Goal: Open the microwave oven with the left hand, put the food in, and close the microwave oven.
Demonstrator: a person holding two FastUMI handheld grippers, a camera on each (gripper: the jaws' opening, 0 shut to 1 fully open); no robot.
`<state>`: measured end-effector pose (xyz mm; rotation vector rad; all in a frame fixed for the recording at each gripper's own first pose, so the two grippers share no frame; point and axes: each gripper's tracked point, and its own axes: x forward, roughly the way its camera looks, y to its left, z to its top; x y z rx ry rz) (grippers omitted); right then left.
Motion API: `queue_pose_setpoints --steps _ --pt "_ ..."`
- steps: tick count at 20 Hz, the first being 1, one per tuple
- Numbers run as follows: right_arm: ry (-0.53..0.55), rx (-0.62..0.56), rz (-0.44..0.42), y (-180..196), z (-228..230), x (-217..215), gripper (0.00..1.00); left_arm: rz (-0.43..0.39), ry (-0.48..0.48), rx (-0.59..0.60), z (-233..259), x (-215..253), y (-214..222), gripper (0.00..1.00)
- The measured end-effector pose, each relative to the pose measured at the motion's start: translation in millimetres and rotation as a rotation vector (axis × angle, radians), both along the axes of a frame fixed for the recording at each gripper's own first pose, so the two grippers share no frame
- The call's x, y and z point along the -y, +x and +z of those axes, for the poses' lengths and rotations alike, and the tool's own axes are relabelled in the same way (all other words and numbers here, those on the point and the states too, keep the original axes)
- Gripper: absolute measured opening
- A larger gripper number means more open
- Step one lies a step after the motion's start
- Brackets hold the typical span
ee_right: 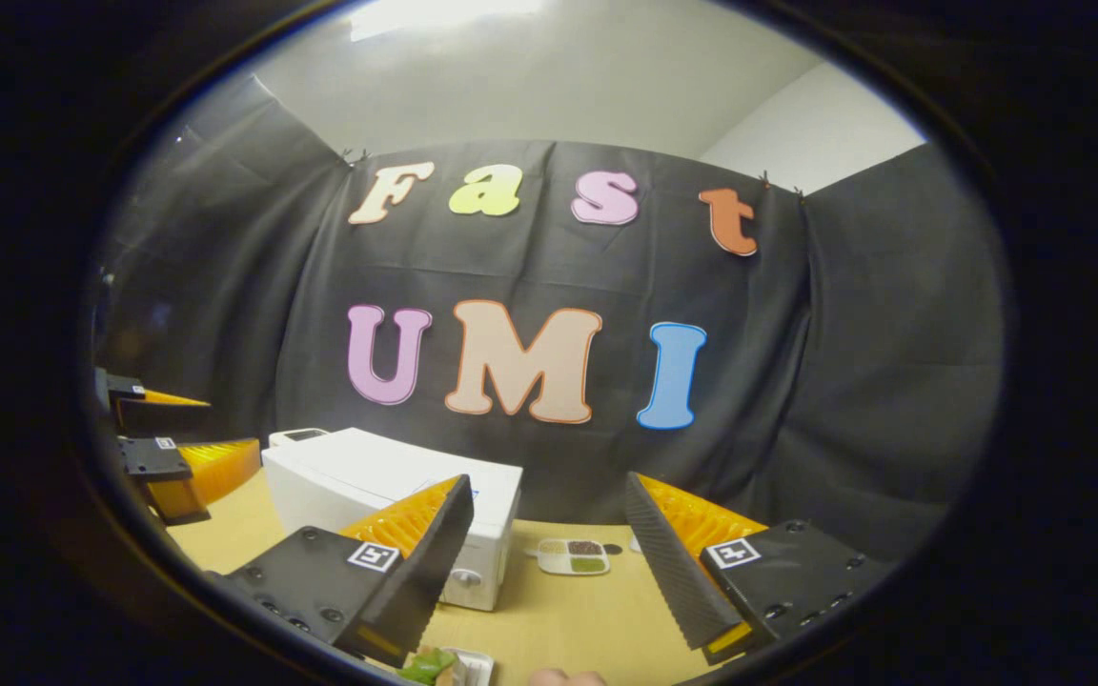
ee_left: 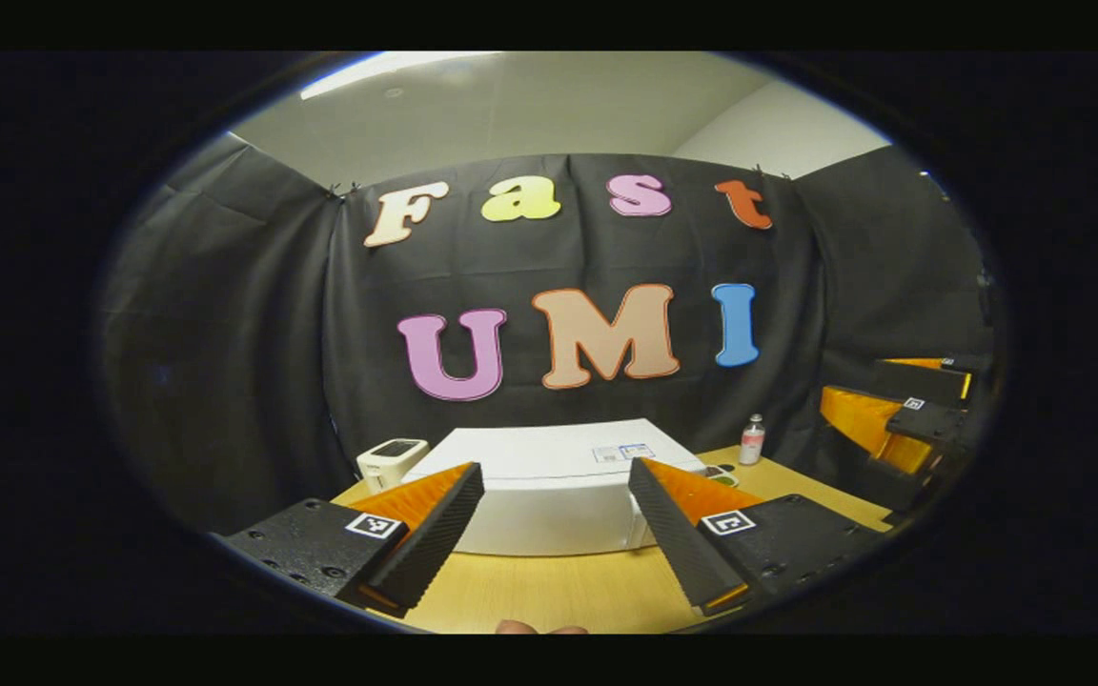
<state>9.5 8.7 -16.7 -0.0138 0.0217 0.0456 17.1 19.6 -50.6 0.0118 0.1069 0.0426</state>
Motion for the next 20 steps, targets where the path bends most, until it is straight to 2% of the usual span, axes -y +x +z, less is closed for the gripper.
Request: queue_pose_setpoints --steps 3,4,8,9,12,13,16,18,20 --pt "-0.010 -0.006 -0.003 -2.6 -2.2 2.8 0.97 -0.004 -0.011 -0.043 -20.4 -1.0 3.2 0.99" --pt "-0.008 -0.012 -0.001 -3.1 -5.6 3.2 1.00 -0.004 -0.019 -0.054 -26.3 -1.9 3.9 0.99" --pt "-0.003 -0.034 -0.015 -8.0 -12.4 9.9 1.00 -0.018 -0.025 -0.117 -58.6 -4.2 9.9 1.00" --pt "-0.006 -0.038 -0.020 -9.4 -12.3 12.4 0.97 -0.023 -0.029 -0.135 -68.1 -4.6 12.7 0.99" --pt "-0.015 -0.046 -0.039 -13.1 -14.0 21.1 1.00 -0.030 -0.057 -0.187 -95.5 0.1 22.6 1.00" --pt "-0.019 -0.047 -0.045 -14.7 -13.4 24.5 0.97 -0.037 -0.055 -0.215 -106.4 2.5 26.0 0.99" --pt "-0.026 -0.052 -0.074 -18.7 -14.1 36.5 1.00 -0.068 -0.049 -0.270 -133.6 12.8 33.7 0.99" --pt "-0.028 -0.062 -0.096 -23.4 -16.1 45.6 0.97 -0.090 -0.033 -0.293 -149.2 18.7 43.4 0.99" --pt "-0.028 -0.072 -0.115 -27.3 -19.0 53.1 1.00 -0.115 -0.031 -0.310 -162.2 28.8 52.6 0.98"
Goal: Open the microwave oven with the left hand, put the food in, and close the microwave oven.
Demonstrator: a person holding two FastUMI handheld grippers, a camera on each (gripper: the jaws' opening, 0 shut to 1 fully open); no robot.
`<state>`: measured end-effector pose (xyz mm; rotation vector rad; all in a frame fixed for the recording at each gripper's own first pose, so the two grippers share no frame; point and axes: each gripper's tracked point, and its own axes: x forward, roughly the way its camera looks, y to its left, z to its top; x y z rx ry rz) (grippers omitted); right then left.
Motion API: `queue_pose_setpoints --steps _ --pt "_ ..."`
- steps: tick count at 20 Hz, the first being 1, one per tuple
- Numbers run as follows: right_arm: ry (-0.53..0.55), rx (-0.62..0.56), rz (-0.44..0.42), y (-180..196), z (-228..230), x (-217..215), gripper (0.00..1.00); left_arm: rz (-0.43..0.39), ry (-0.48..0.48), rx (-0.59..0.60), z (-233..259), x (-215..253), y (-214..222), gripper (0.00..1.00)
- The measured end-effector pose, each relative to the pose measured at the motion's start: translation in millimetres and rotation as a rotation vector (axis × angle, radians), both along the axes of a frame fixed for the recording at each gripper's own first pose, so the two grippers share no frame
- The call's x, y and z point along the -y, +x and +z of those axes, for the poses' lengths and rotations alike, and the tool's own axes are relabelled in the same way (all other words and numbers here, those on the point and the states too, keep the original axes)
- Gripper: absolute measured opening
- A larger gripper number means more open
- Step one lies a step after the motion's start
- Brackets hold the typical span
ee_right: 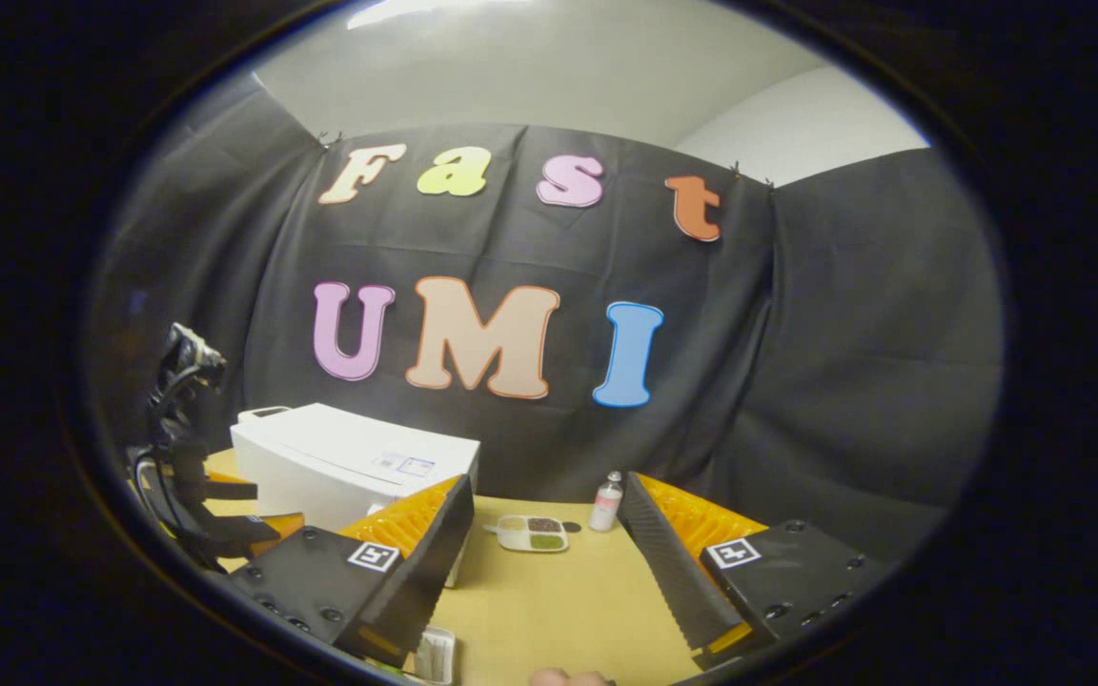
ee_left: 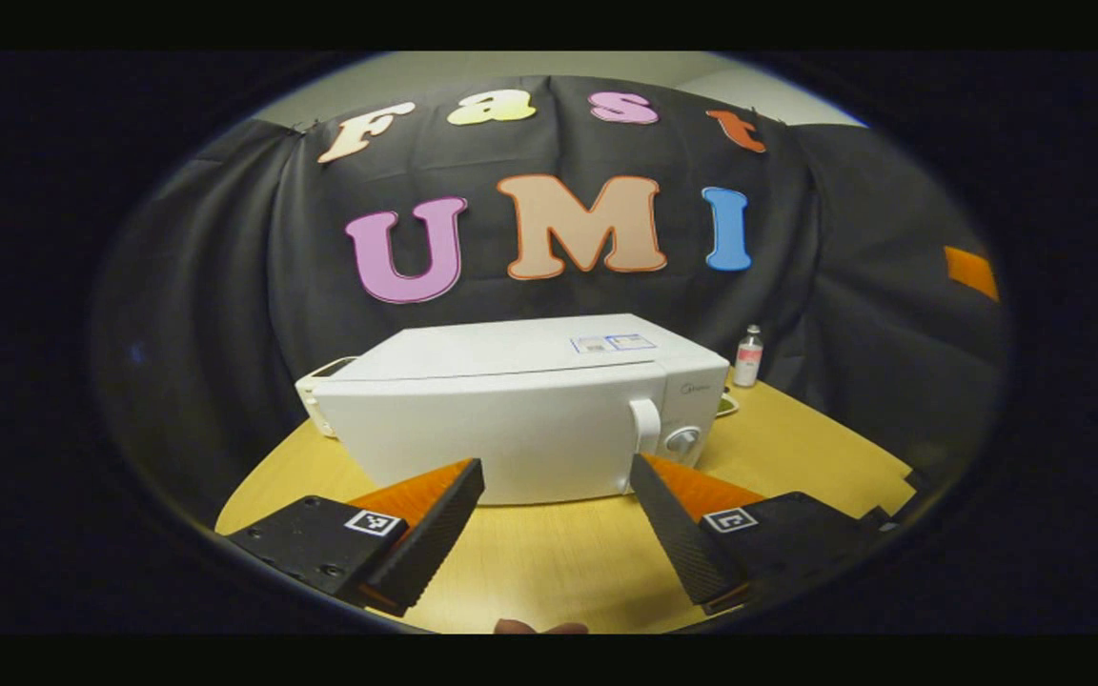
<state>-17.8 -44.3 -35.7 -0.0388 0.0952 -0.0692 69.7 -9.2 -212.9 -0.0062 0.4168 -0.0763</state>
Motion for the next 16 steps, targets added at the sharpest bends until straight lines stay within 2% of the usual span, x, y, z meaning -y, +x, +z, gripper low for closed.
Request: queue_pose_setpoints --steps 1,2,5,6,7,9,10,11,16 --pt "-0.004 -0.006 -0.009 -2.5 -0.6 3.6 0.97 -0.016 -0.004 -0.009 -7.0 7.4 3.8 0.99" --pt "-0.008 -0.011 -0.016 -4.5 -2.6 7.6 1.00 -0.030 0.006 -0.021 -14.2 12.6 8.5 1.00" --pt "-0.018 -0.025 -0.043 -9.6 -5.5 19.2 0.97 -0.063 0.025 -0.050 -32.5 24.6 22.8 0.99" --pt "-0.015 -0.029 -0.049 -11.8 -6.8 21.7 0.97 -0.071 0.027 -0.058 -37.9 28.7 28.0 0.96" --pt "-0.014 -0.033 -0.055 -13.5 -7.0 24.7 1.00 -0.082 0.029 -0.063 -44.2 32.9 32.1 0.99" --pt "-0.013 -0.035 -0.064 -15.7 -8.5 29.6 0.97 -0.112 0.024 -0.092 -57.7 44.7 38.3 0.99" --pt "-0.012 -0.038 -0.072 -16.5 -9.0 32.3 1.00 -0.119 0.021 -0.097 -60.9 48.6 40.7 0.99" --pt "-0.009 -0.040 -0.077 -17.0 -9.0 34.7 0.97 -0.127 0.014 -0.091 -62.3 53.0 44.5 0.99" --pt "-0.022 -0.054 -0.095 -24.6 -13.2 41.4 0.97 -0.155 0.032 -0.092 -75.9 68.8 61.8 0.99"
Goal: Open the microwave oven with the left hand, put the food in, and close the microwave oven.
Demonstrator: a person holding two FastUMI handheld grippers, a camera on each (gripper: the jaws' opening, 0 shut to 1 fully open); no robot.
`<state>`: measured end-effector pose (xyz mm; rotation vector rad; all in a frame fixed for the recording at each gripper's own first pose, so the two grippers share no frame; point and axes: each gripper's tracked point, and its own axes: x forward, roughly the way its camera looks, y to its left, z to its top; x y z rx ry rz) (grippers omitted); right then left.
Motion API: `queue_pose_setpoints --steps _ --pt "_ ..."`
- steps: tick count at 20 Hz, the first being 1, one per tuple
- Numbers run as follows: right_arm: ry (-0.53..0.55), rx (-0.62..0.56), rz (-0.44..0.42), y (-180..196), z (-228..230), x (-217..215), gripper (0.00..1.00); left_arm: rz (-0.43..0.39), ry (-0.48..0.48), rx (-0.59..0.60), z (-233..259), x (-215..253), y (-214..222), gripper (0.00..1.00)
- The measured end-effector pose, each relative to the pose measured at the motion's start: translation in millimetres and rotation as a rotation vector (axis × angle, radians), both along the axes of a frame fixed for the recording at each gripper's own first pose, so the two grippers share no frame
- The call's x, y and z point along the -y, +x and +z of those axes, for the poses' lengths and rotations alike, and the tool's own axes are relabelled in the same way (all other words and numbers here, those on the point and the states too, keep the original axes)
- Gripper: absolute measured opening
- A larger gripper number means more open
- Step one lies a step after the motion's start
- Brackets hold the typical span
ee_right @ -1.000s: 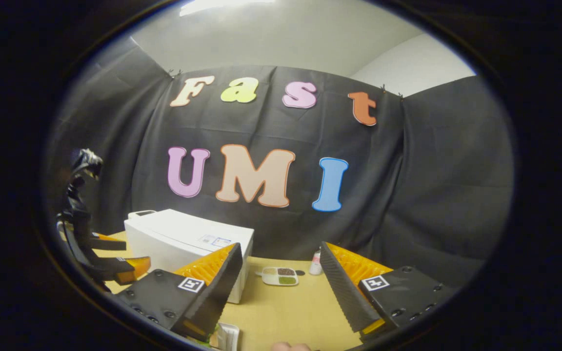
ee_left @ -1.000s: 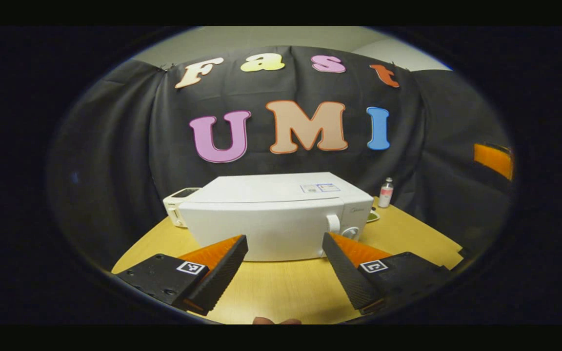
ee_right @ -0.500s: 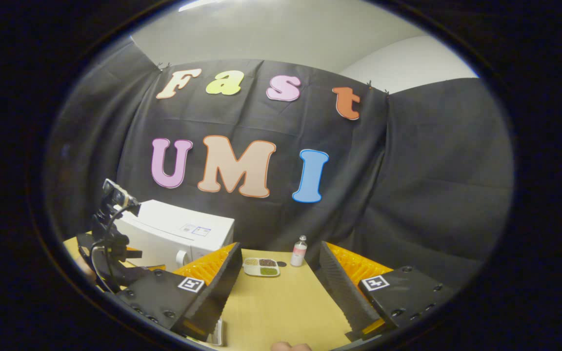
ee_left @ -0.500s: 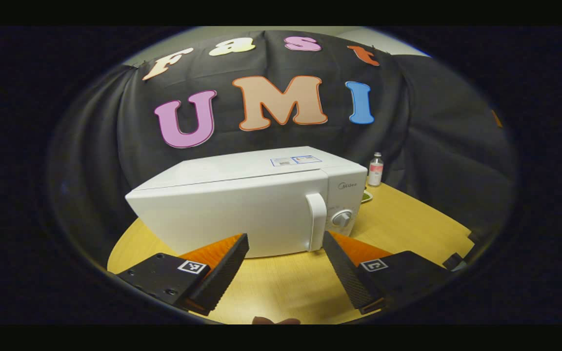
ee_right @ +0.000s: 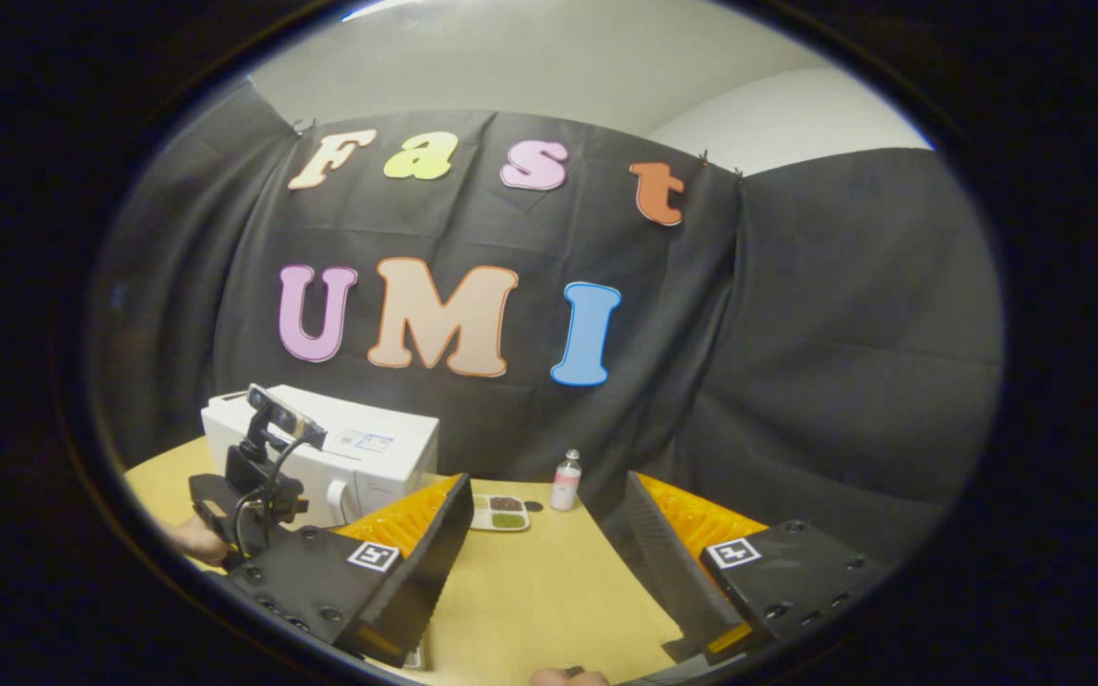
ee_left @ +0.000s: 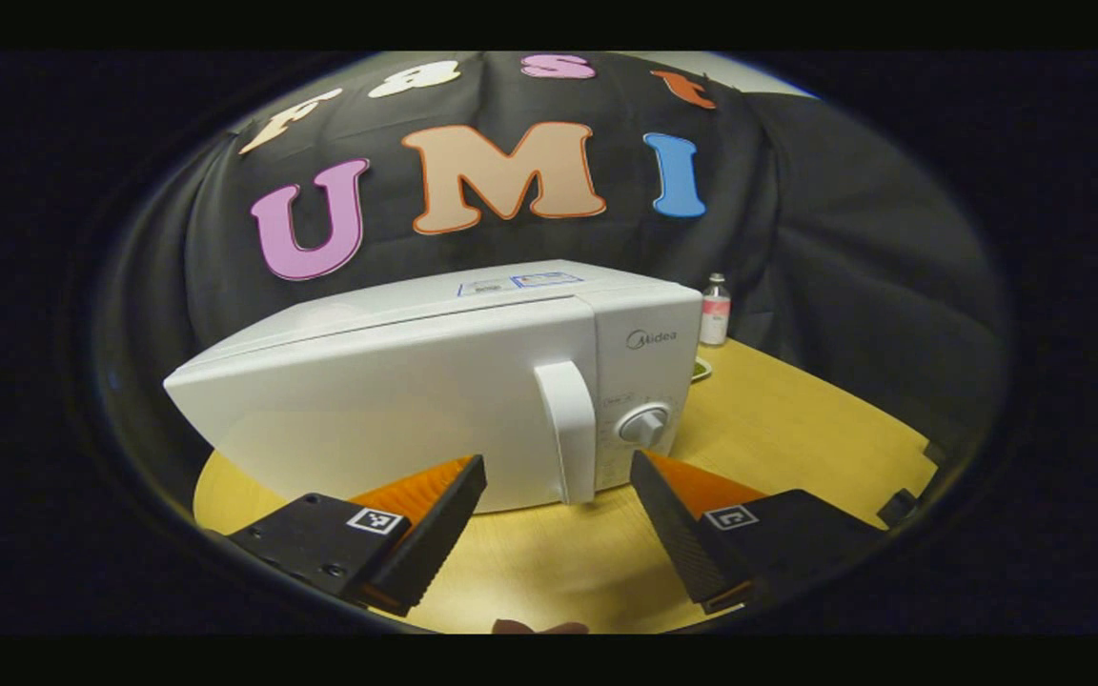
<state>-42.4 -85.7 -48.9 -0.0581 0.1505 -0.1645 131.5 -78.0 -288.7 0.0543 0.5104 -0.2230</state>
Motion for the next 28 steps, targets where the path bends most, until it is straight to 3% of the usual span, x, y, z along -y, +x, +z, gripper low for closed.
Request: queue_pose_setpoints --steps 8,12,14,15,16,17,18,24,28 --pt "-0.021 -0.014 -0.026 -7.2 -2.2 14.1 0.97 0.015 -0.014 0.005 -7.8 11.8 14.8 0.98" --pt "0.016 -0.021 -0.039 -7.2 -4.5 19.2 0.97 -0.026 -0.015 -0.018 -14.1 24.0 15.0 0.89" --pt "0.025 -0.017 -0.038 -6.6 -3.2 18.4 0.97 -0.001 0.007 -0.002 -10.5 14.5 20.6 0.69" --pt "0.022 -0.018 -0.036 -6.5 -3.4 18.2 0.97 0.009 0.008 -0.008 -14.6 12.5 22.3 0.52" --pt "0.020 -0.017 -0.036 -6.4 -4.0 19.0 0.97 0.006 -0.002 -0.042 -25.3 11.8 22.1 0.48" --pt "0.022 -0.015 -0.035 -5.9 -3.5 19.3 0.97 0.002 -0.020 -0.030 -19.5 15.3 22.4 0.31" --pt "0.025 -0.015 -0.036 -5.6 -4.2 19.6 0.97 -0.001 -0.028 -0.034 -18.2 15.3 22.1 0.24" --pt "0.076 -0.010 -0.039 -3.5 -5.8 17.3 0.97 -0.002 -0.050 -0.042 -20.4 17.1 18.7 0.02" --pt "0.085 0.001 -0.032 -3.5 -3.3 12.5 0.97 -0.013 -0.033 -0.062 -17.6 16.1 13.1 0.01"
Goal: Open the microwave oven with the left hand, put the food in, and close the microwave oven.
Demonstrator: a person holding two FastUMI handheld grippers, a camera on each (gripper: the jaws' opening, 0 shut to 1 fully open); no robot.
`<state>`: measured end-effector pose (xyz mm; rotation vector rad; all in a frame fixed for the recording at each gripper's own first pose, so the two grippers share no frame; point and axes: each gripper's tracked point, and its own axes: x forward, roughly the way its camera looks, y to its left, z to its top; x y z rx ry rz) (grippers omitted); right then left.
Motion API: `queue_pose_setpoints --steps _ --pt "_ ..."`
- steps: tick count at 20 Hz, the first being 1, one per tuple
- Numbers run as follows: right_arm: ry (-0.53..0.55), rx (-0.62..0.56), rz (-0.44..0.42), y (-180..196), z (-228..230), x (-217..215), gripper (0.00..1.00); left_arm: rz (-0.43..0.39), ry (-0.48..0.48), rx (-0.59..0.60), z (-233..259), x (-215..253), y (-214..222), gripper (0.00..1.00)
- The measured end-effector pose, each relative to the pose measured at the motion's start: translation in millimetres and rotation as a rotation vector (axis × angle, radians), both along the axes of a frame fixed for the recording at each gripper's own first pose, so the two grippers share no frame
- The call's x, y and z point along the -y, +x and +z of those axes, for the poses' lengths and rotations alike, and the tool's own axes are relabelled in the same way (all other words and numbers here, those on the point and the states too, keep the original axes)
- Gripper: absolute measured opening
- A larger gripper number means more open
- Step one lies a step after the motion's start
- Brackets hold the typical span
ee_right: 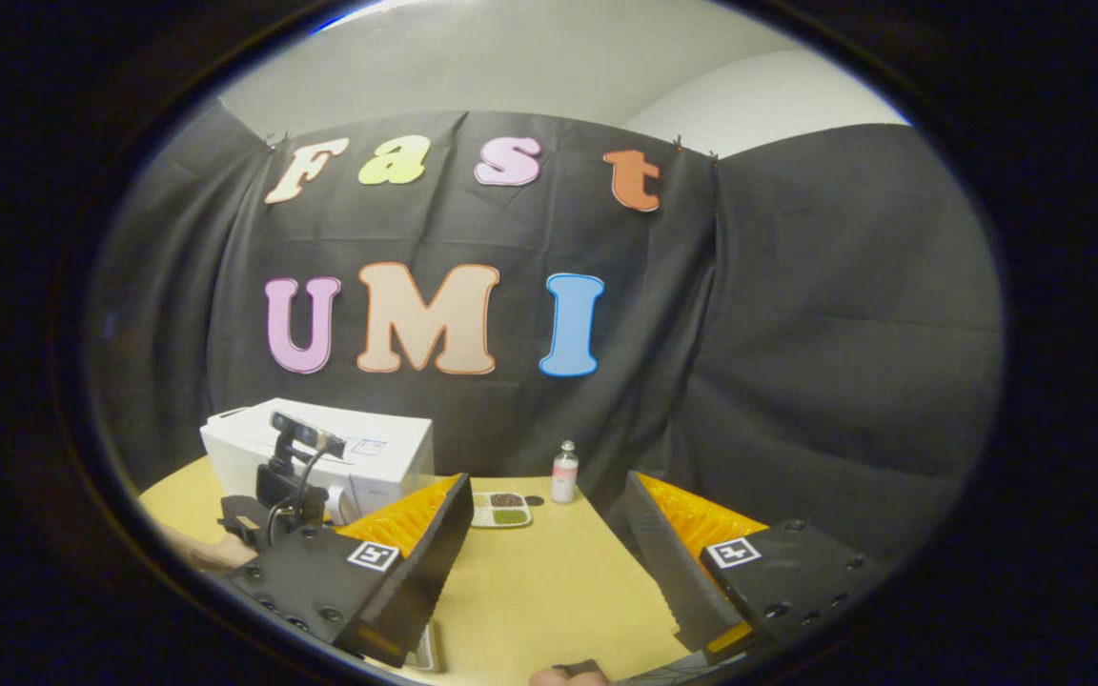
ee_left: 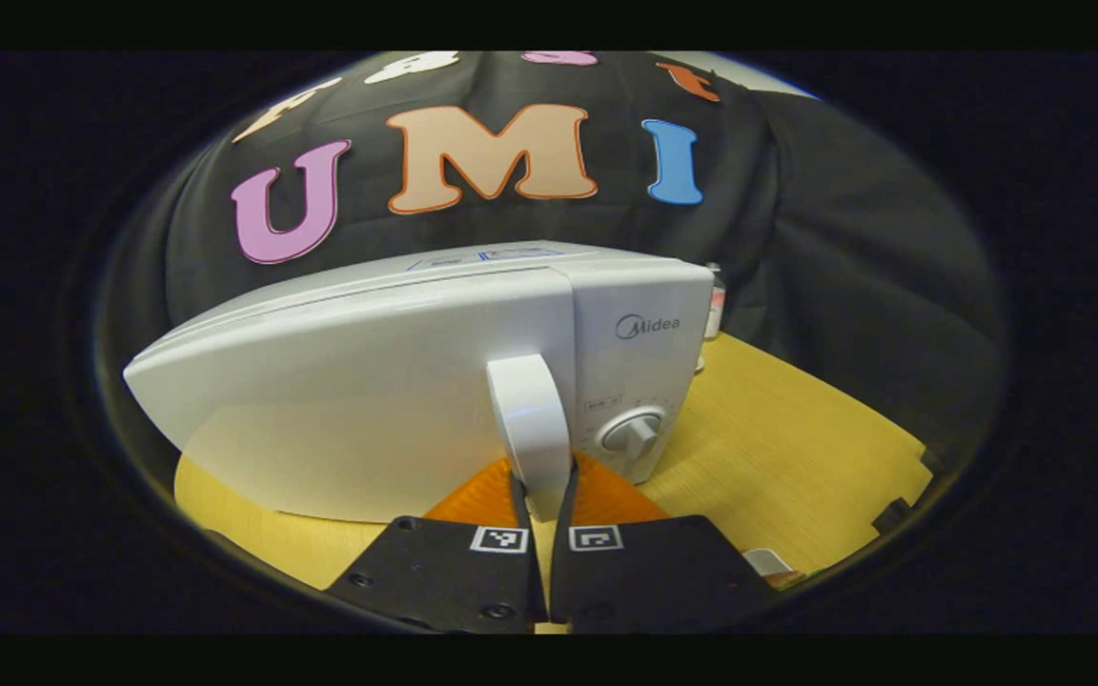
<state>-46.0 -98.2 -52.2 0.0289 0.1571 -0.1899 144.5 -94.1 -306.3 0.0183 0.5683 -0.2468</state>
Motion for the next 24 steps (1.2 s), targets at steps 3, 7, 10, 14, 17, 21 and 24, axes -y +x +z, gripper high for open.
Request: queue_pose_setpoints --steps 3,7,10,14,17,21,24 --pt "0.003 0.006 -0.008 1.3 -1.1 1.5 0.97 -0.002 -0.038 0.020 7.6 -2.4 -35.9 0.02" --pt "0.036 -0.006 0.010 8.5 -11.0 -8.7 0.97 -0.055 -0.042 -0.026 5.8 -18.1 -96.1 0.02" --pt "0.037 -0.014 0.038 15.7 -14.8 -22.8 1.00 -0.054 -0.021 -0.030 9.6 -41.3 -136.8 0.01" --pt "0.045 -0.021 0.086 26.0 -19.7 -50.6 1.00 -0.041 -0.019 -0.019 12.7 -63.6 -168.5 0.01" --pt "0.045 -0.026 0.140 31.0 -22.0 -79.3 0.97 -0.016 -0.022 -0.038 12.0 -83.8 -189.5 0.01" --pt "0.057 -0.031 0.198 37.9 -26.3 -118.8 1.00 0.039 -0.003 -0.042 12.7 -115.6 -214.2 0.01" --pt "0.052 -0.038 0.238 39.0 -28.4 -147.8 1.00 0.076 -0.008 -0.046 12.9 -142.0 -232.7 0.01"
